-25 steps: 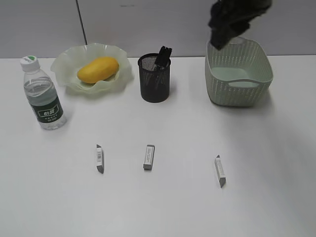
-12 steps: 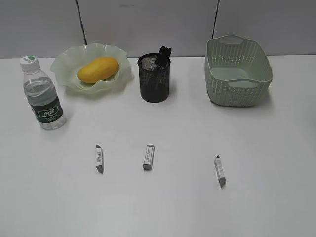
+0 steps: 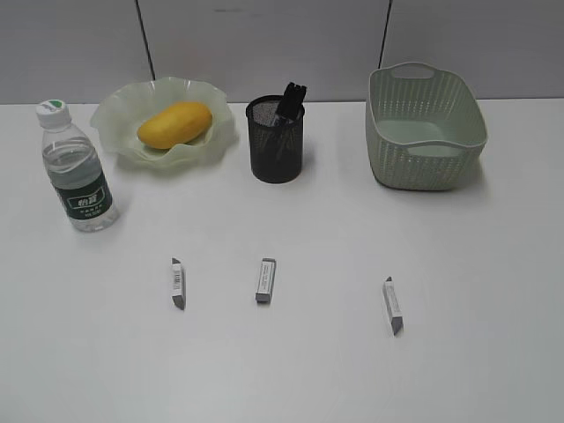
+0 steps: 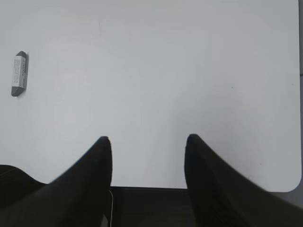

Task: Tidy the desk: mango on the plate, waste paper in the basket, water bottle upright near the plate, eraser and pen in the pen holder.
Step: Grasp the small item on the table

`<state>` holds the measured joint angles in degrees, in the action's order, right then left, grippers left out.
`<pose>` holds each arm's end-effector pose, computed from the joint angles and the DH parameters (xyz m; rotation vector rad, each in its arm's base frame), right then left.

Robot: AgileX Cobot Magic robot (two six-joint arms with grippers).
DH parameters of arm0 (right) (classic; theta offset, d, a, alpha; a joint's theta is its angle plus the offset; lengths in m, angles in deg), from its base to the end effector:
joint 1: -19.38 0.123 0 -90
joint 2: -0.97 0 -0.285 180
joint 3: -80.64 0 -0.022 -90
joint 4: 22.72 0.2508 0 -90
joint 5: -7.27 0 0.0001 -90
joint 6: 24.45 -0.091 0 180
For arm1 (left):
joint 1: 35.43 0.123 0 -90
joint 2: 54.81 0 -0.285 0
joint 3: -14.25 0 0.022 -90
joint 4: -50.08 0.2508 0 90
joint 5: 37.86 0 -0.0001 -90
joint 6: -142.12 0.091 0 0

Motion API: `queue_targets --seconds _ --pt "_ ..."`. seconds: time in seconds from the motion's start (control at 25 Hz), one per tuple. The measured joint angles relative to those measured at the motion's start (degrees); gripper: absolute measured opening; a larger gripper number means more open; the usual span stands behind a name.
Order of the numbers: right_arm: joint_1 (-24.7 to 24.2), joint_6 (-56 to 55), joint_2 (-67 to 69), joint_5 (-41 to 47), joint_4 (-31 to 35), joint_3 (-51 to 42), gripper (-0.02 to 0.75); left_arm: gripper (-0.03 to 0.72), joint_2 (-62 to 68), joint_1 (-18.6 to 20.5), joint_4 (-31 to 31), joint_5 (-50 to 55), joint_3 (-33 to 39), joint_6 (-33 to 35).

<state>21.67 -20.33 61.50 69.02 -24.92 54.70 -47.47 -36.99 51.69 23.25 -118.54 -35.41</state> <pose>0.1566 0.0032 0.3312 -0.1557 2.5823 -0.0622 -0.0091 0.0025 0.2833 0.0691 2.0174 0.0435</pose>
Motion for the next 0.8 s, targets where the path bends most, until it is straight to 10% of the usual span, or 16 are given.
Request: queue_targets --seconds 0.8 --pt "0.0 -1.88 -38.51 -1.92 2.19 -20.94 0.405 0.486 23.67 -0.85 -6.59 1.68 -6.47 0.0"
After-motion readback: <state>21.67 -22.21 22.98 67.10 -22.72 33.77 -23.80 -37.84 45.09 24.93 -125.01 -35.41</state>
